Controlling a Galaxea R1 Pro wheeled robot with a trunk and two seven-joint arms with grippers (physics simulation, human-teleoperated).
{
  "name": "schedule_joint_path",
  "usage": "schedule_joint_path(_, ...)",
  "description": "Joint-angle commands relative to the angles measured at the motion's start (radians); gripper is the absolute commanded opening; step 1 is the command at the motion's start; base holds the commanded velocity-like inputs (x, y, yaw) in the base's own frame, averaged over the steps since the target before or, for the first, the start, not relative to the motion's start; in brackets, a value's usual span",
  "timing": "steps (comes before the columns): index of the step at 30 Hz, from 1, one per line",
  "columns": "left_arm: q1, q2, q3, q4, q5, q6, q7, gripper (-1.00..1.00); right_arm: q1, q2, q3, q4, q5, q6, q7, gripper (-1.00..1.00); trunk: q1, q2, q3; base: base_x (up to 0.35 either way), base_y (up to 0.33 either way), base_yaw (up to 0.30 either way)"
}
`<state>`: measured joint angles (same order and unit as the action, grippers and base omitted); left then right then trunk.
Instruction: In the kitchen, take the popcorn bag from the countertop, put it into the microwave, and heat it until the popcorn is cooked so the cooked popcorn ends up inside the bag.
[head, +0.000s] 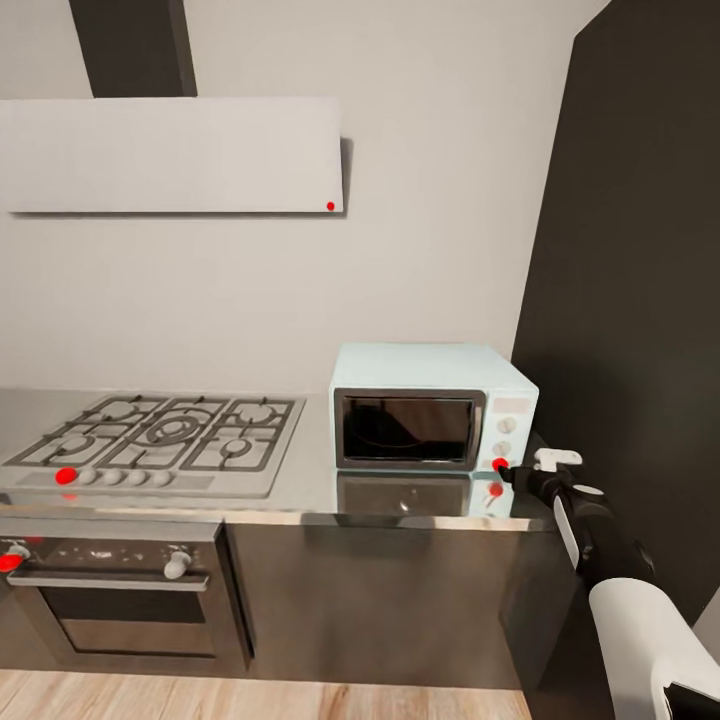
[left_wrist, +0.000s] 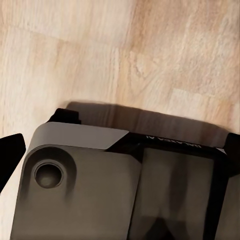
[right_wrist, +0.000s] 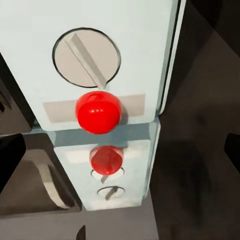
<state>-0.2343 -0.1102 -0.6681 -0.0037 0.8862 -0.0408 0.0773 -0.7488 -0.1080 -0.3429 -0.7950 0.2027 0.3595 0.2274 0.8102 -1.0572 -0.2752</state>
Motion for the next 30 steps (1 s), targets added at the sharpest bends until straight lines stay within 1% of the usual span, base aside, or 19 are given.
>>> schedule_joint_path(1,0.0,-0.001,-0.008,-0.001,0.007,-0.002,0.004,1.0,-0.001,0.001,-0.004,-0.001,0.01,0.004,0.009,1.0,0.0,-0.001,-0.001,0.028,0.0,0.0)
schedule_joint_path(5,0.0,-0.001,-0.008,-0.001,0.007,-0.002,0.004,1.0,-0.001,0.001,-0.002,0.024,0.013,-0.007,0.008,1.0,0.0,-0.001,-0.001,0.005,0.0,0.0)
schedule_joint_path(9,0.0,-0.002,-0.008,-0.001,0.007,-0.002,0.004,1.0,-0.001,0.001,-0.002,0.025,0.012,-0.008,0.01,1.0,0.0,-0.001,-0.001,0.0,0.0,0.0)
schedule_joint_path(10,0.0,-0.002,-0.008,-0.001,0.007,-0.002,0.004,1.0,-0.001,0.001,-0.002,0.025,0.012,-0.008,0.01,-1.0,0.0,-0.001,-0.001,0.0,0.0,0.0)
schedule_joint_path(11,0.0,-0.002,-0.008,-0.001,0.007,-0.002,0.004,1.0,-0.001,0.001,-0.001,0.026,0.012,-0.013,0.011,-1.0,0.0,-0.001,-0.001,0.0,0.0,0.0)
schedule_joint_path(12,0.0,-0.002,-0.008,-0.001,0.007,-0.003,0.004,1.0,-0.001,0.0,0.0,0.042,0.013,-0.043,0.013,-1.0,0.0,-0.001,-0.001,0.0,0.0,0.0)
schedule_joint_path(13,0.0,-0.002,-0.008,-0.001,0.007,-0.003,0.004,1.0,-0.001,-0.001,0.0,0.045,0.014,-0.048,0.014,-1.0,0.0,-0.001,-0.001,0.0,0.0,0.0)
schedule_joint_path(22,0.0,-0.003,-0.009,-0.002,0.006,-0.004,0.005,1.0,-0.001,-0.004,-0.001,0.049,0.016,-0.056,0.013,-1.0,0.0,-0.001,-0.001,0.0,0.0,0.0)
schedule_joint_path(23,0.0,-0.001,-0.008,-0.002,0.006,-0.004,0.004,1.0,-0.001,0.001,0.0,0.055,0.022,-0.062,0.009,-1.0,0.0,-0.001,-0.001,0.0,0.0,0.0)
schedule_joint_path(25,0.0,-0.002,-0.008,-0.002,0.007,-0.004,0.003,1.0,-0.001,0.002,0.0,0.066,0.033,-0.072,0.012,-1.0,0.0,-0.001,-0.001,0.0,0.0,0.0)
schedule_joint_path(30,0.0,-0.002,-0.008,-0.002,0.008,-0.004,0.003,1.0,-0.001,0.003,0.001,0.086,0.052,-0.061,0.012,-1.0,0.0,-0.001,-0.001,0.0,0.0,0.0)
